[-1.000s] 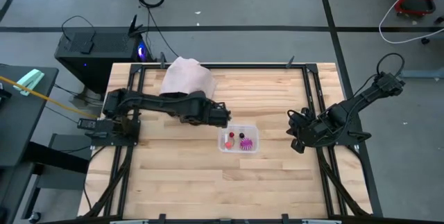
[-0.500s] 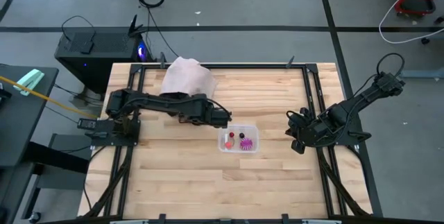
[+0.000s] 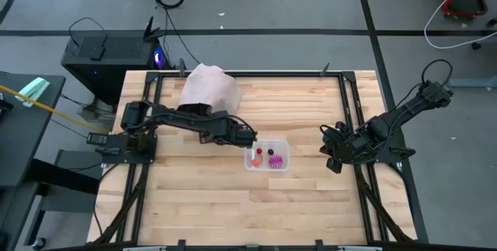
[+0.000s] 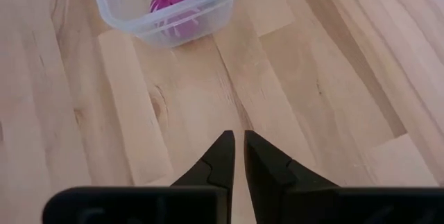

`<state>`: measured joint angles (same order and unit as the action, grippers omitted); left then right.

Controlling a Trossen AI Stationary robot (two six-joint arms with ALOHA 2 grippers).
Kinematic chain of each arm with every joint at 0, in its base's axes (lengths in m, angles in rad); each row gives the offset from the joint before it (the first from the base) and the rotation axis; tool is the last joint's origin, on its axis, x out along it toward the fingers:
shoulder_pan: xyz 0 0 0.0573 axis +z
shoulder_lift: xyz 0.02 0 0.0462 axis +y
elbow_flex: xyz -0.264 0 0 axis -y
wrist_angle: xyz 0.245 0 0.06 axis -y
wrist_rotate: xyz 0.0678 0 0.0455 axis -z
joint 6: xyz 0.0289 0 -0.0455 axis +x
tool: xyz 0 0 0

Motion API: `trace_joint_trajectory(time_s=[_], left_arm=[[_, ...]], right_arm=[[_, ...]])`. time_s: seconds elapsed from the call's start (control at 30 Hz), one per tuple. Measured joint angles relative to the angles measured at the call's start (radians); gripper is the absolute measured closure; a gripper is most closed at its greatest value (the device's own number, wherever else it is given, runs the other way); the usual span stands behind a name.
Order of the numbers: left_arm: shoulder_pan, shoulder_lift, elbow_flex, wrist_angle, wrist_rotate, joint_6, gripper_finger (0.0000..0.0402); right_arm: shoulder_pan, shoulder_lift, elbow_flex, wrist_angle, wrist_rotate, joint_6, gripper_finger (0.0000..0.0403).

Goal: Pick and placing Produce into tupperware
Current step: Put the watermelon into the transparent bin

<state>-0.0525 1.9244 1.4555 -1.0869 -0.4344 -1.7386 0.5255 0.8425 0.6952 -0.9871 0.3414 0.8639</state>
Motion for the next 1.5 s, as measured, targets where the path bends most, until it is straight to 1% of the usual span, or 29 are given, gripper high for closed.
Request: trace_joint_trajectory(time_s=[0.37, 0.97, 1.33, 1.5], left_arm=[[0.015, 0.000, -0.037, 0.000, 0.010, 0.034, 0.0023], [0.071, 0.000, -0.037, 0.002, 0.010, 0.126, 0.0023], [0.089, 0.004, -0.037, -0.011, 0.041, 0.129, 0.0024], [0.089, 0.019, -0.036, -0.009, 0.064, 0.153, 0.0024]], right_arm=[[0.000, 0.000, 0.000, 0.002, -0.007, 0.000, 0.0362], [0.000, 0.000, 0.000, 0.002, -0.007, 0.000, 0.0362], [0.000, 0.000, 0.000, 0.002, -0.007, 0.008, 0.0362], [0.000, 0.000, 0.000, 0.002, -0.007, 0.008, 0.0362]])
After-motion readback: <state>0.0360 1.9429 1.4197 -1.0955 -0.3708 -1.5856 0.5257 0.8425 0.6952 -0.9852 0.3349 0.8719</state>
